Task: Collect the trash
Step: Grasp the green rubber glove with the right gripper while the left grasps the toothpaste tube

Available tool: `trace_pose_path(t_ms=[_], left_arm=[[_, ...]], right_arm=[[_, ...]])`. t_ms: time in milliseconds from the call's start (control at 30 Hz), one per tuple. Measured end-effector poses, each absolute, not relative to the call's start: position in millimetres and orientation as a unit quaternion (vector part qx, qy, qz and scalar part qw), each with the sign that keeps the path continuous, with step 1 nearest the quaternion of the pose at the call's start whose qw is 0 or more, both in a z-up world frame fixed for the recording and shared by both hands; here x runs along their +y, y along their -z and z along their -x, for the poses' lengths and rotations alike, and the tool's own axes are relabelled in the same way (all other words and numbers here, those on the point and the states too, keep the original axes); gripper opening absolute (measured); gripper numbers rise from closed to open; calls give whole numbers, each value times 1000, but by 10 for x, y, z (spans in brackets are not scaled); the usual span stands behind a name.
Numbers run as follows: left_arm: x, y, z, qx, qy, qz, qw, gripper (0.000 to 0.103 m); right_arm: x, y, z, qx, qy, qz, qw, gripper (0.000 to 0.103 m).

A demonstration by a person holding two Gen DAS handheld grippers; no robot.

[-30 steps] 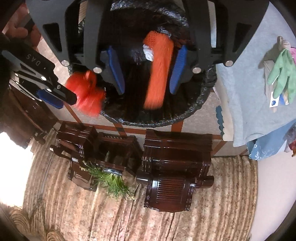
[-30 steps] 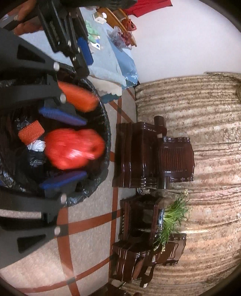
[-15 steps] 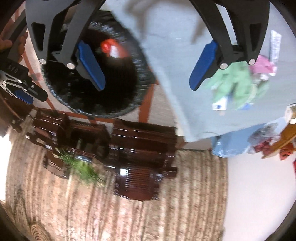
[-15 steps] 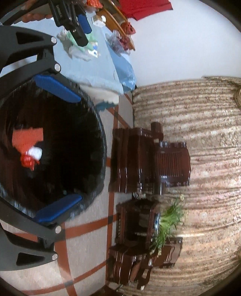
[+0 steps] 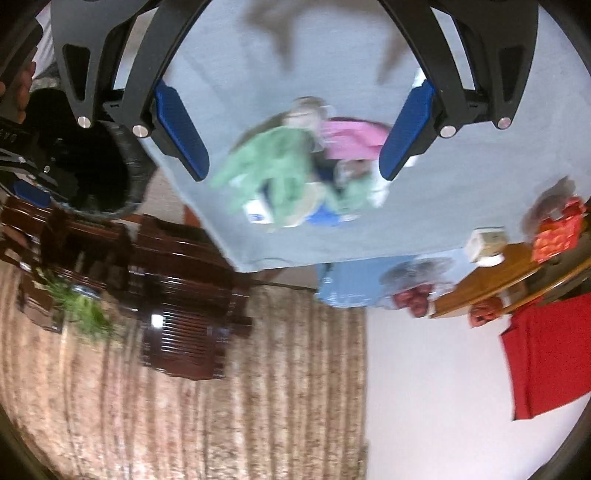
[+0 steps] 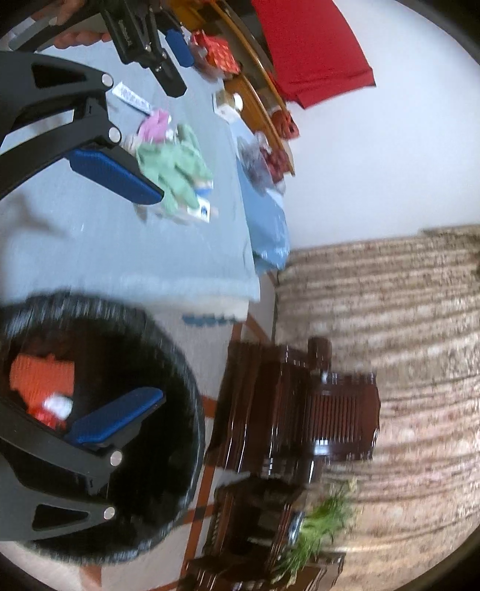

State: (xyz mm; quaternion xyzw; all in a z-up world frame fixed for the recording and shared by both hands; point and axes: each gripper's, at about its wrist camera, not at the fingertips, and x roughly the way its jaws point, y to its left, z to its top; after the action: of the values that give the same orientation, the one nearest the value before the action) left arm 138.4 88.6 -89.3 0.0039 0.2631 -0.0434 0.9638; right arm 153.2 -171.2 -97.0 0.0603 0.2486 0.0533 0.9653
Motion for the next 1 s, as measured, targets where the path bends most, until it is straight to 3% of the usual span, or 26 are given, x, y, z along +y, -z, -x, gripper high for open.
trace_pose_path(t_ms=[767, 833, 1000], left_arm=[[1966, 1363, -1532, 287, -62, 14, 956, 91], [1991, 1402, -1554, 290, -62, 16, 955, 91], [2062, 1548, -1686, 304, -62, 15, 951, 91]], right_arm=[[-239, 1431, -2317, 296, -147, -28, 943, 97], [-180, 1486, -2370, 302, -150, -27, 941, 95], [-107, 1584, -2460, 315, -159, -27, 935, 79]])
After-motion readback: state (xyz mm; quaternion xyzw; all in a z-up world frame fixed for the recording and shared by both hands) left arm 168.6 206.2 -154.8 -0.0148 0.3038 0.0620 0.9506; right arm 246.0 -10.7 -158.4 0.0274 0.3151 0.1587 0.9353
